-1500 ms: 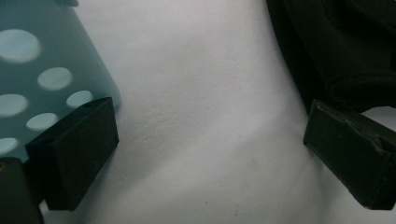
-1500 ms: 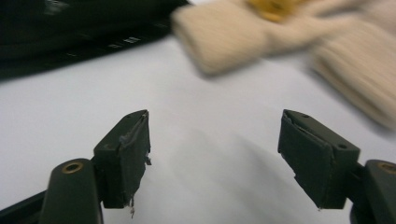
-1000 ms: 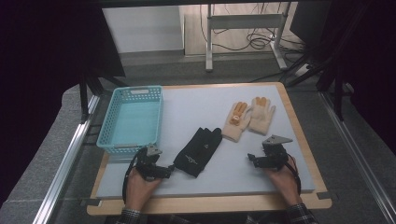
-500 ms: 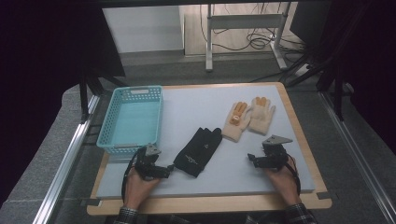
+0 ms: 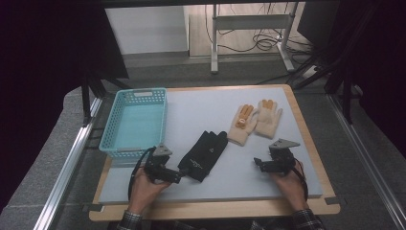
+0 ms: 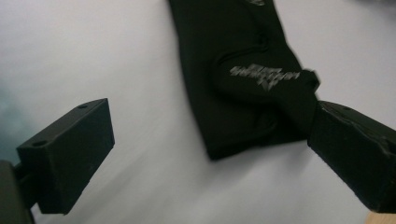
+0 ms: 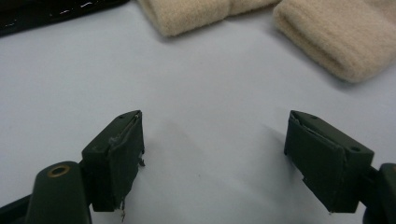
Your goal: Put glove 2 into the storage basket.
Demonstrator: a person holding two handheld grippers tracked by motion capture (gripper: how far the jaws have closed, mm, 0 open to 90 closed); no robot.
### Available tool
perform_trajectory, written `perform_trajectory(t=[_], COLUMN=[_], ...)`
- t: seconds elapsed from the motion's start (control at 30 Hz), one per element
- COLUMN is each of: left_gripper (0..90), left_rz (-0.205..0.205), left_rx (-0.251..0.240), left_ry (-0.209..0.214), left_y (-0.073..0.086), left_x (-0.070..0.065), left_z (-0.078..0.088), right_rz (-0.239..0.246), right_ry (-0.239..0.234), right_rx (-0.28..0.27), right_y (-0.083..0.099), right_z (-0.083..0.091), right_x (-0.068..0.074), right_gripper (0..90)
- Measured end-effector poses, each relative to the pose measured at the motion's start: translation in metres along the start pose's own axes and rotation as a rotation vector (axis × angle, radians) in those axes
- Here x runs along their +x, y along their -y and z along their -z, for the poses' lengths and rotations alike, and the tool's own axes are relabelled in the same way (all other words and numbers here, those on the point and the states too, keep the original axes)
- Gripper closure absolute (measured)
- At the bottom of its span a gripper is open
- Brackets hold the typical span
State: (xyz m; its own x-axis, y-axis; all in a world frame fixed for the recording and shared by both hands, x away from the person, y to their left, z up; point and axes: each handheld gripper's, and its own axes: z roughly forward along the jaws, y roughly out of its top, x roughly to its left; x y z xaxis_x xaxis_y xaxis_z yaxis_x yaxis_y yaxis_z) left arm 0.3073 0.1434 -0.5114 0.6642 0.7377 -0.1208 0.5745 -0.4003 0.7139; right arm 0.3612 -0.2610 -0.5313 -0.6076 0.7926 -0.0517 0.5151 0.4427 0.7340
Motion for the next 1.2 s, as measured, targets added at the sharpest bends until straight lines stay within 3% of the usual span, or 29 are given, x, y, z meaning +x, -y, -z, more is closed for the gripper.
perform_trajectory(t=[0.23, 0.43, 0.6, 0.73, 0.87, 0.93, 1.0, 1.2], left_gripper=[0.0, 0.0, 0.0, 0.0, 0.0, 0.0, 4.2, 32.8], left_rz=[-0.013, -0.014, 0.000, -0.034, -0.090, -0.078, -0.064, -0.047], left_rx=[0.055, 0.117, 0.163, 0.189, 0.205, 0.205, 0.201, 0.181], left_ry=[0.024, -0.012, -0.023, -0.053, -0.117, -0.116, -0.121, -0.140], left_y=[-0.031, -0.049, -0.055, -0.055, -0.052, -0.052, -0.052, -0.052], left_x=[-0.013, -0.016, -0.021, -0.030, -0.037, -0.036, -0.033, -0.024], left_z=[-0.031, -0.059, -0.076, -0.081, -0.086, -0.086, -0.083, -0.074], right_rz=[-0.001, -0.001, -0.001, -0.001, -0.001, 0.000, 0.000, 0.001], right_ry=[0.000, 0.000, 0.000, 0.000, 0.000, 0.001, 0.001, 0.002], right_rx=[0.000, 0.000, 0.000, 0.000, 0.000, -0.001, -0.001, -0.001], right_y=[0.000, 0.000, 0.000, 0.000, 0.000, 0.000, 0.000, 0.000], right_z=[0.000, 0.000, 0.000, 0.000, 0.000, 0.000, 0.000, 0.000], right_x=[0.000, 0.000, 0.000, 0.000, 0.000, 0.000, 0.000, 0.000], right_gripper=[19.6, 19.6, 19.6, 19.6, 19.6, 19.6, 19.6, 19.6])
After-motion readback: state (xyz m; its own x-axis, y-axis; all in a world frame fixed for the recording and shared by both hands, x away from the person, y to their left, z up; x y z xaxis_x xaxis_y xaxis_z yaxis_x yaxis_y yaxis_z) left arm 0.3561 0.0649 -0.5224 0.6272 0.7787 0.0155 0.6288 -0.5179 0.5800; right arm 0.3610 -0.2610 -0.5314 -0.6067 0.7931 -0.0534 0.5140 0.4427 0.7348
